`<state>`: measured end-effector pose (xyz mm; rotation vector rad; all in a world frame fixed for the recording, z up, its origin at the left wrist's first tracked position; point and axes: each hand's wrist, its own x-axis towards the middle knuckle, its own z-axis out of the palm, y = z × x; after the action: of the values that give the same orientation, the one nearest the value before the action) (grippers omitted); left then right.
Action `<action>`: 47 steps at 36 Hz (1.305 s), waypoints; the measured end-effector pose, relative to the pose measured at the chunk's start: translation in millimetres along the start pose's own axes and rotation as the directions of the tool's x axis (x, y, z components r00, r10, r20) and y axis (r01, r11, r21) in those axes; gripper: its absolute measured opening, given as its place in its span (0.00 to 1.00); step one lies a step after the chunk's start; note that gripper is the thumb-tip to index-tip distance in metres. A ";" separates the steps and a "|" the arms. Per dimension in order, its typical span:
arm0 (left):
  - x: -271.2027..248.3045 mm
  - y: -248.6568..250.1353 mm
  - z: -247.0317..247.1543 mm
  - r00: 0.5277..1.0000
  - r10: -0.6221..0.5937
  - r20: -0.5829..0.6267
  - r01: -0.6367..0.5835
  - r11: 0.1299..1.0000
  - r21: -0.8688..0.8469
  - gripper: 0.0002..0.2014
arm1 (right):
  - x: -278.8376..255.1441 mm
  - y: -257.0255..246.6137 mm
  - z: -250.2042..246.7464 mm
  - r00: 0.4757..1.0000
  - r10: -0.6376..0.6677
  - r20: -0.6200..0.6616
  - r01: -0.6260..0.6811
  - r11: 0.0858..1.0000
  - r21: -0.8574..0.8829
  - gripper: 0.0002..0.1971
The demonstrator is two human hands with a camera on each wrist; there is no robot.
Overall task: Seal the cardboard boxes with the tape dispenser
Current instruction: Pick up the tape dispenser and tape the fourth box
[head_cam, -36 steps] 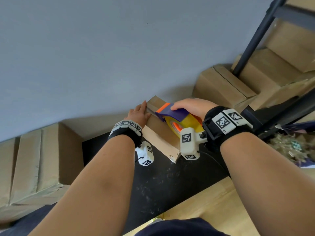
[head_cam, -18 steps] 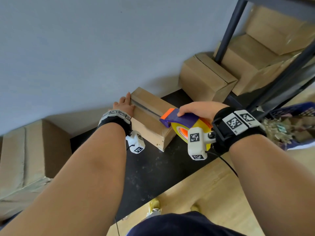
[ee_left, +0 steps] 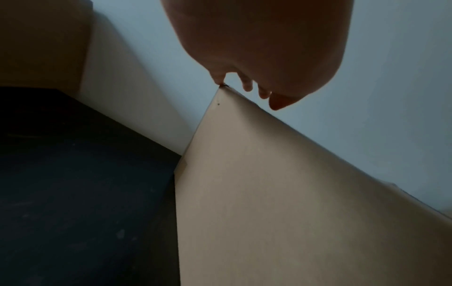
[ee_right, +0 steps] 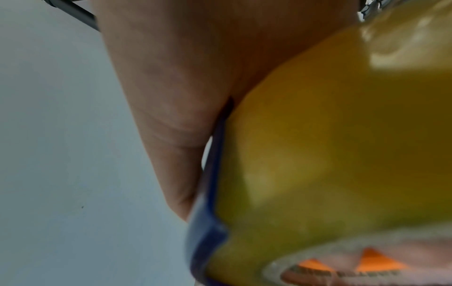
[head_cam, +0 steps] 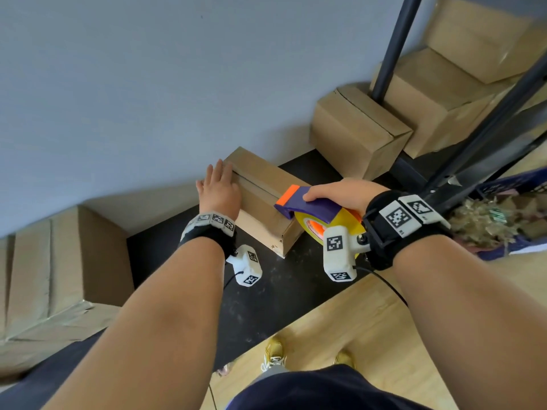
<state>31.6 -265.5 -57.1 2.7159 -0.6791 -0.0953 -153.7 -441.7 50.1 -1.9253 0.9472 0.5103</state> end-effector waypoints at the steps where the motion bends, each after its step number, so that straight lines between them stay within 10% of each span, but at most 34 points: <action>1: -2.5 2.1 1.6 1.000 0.020 0.020 -0.021 1.000 0.022 0.27 | 0.7 0.6 -0.2 1.000 -0.001 0.000 0.001 1.000 0.002 0.24; 47: -2.6 27.9 17.3 0.977 -0.138 0.163 0.108 0.978 0.179 0.35 | 15.3 32.8 7.4 1.000 0.008 -0.010 -0.006 0.993 0.119 0.27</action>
<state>14.3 -292.8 -63.9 2.9386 -0.5886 -0.3238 -169.8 -451.4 18.3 -1.8201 0.9698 0.4384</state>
